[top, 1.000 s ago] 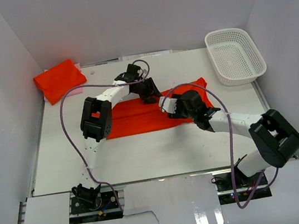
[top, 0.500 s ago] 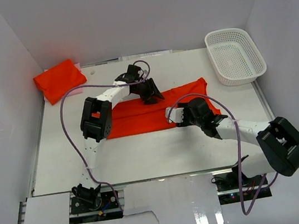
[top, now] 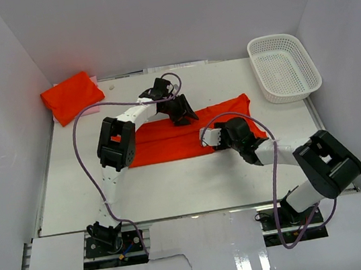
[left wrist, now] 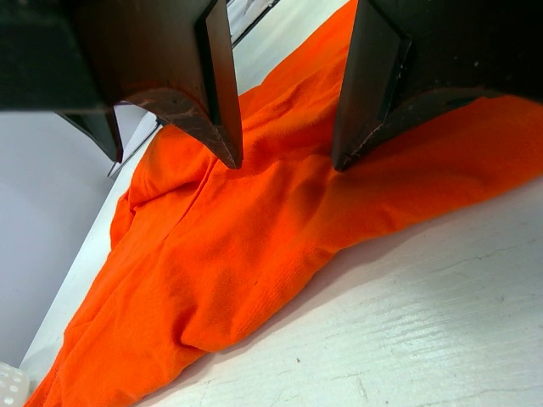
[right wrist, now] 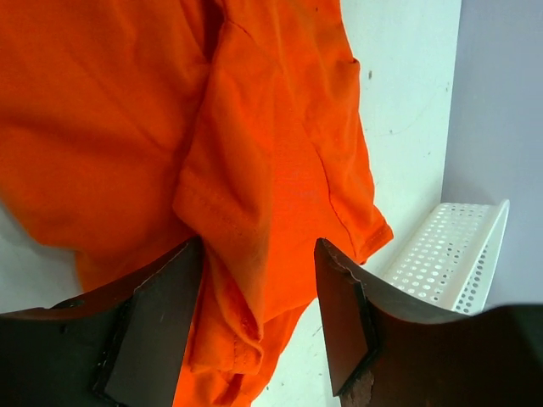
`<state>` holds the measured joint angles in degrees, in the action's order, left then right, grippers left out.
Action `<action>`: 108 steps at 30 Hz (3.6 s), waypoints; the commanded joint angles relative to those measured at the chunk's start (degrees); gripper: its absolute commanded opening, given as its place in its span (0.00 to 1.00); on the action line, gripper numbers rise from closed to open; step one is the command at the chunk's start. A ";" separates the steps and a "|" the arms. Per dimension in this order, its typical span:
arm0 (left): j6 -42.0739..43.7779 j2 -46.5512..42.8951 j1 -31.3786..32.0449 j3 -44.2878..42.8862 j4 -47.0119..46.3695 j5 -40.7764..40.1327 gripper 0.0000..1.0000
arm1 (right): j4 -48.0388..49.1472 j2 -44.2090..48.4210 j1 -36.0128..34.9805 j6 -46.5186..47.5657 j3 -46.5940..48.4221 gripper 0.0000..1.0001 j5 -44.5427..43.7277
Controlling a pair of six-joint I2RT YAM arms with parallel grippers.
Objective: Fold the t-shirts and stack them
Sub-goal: Fold the other side of the tshirt into a rectangle
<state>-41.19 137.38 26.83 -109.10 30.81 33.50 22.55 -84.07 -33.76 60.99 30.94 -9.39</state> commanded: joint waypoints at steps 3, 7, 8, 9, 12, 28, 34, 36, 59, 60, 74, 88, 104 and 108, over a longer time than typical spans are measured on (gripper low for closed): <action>1.02 -2.65 1.03 1.52 2.15 -0.71 0.57 | 9.95 -2.85 0.62 1.23 -0.09 0.61 -2.56; 1.11 -2.73 1.03 1.70 2.15 -0.80 0.57 | 12.08 -5.92 0.62 0.18 0.52 0.62 -3.09; 1.11 -2.65 1.03 1.70 2.15 -0.71 0.57 | 12.52 -6.36 0.62 -0.25 0.70 0.62 -3.01; 1.11 -2.65 1.03 1.70 2.15 -0.71 0.57 | 12.70 -6.63 0.62 -1.13 0.88 0.61 -2.92; 1.11 -2.47 1.03 1.61 2.24 -0.63 0.57 | 11.56 -7.16 0.62 -4.02 2.19 0.61 -1.95; 1.20 -2.65 1.03 2.31 2.41 -0.54 0.57 | 1.63 -9.44 0.62 -17.65 13.52 0.59 3.93; 1.29 -2.73 1.12 2.40 2.33 -0.45 0.57 | -1.71 -9.71 0.54 -23.11 17.92 0.56 5.43; 1.37 -2.65 1.12 2.40 2.33 -0.45 0.57 | -3.90 -9.18 0.62 -23.99 19.33 0.56 6.13; 1.20 -2.12 1.30 2.14 2.24 0.17 0.57 | -26.05 4.27 5.81 -12.04 15.03 0.58 15.01; 1.20 -2.12 1.30 2.22 2.24 0.17 0.57 | -27.11 4.09 5.72 -12.21 15.20 0.57 15.36; 1.11 -2.38 1.30 2.84 2.24 -0.36 0.57 | -39.33 -0.56 3.97 -15.55 19.60 0.50 19.76; 1.37 -2.03 1.38 1.87 2.68 -0.10 0.57 | -43.63 -10.49 3.52 -20.74 30.84 0.23 22.13; 1.64 -1.77 1.38 1.61 2.85 -0.01 0.57 | -42.41 -17.61 3.44 -24.42 36.03 0.26 16.69; 1.64 -1.77 1.38 1.61 2.94 -0.10 0.57 | -42.41 -19.46 3.43 -25.75 37.52 0.25 14.31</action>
<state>-40.95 137.14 27.20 -108.14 30.87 34.94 -20.03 -102.61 -30.13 37.10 65.69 7.16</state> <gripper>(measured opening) 0.567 0.251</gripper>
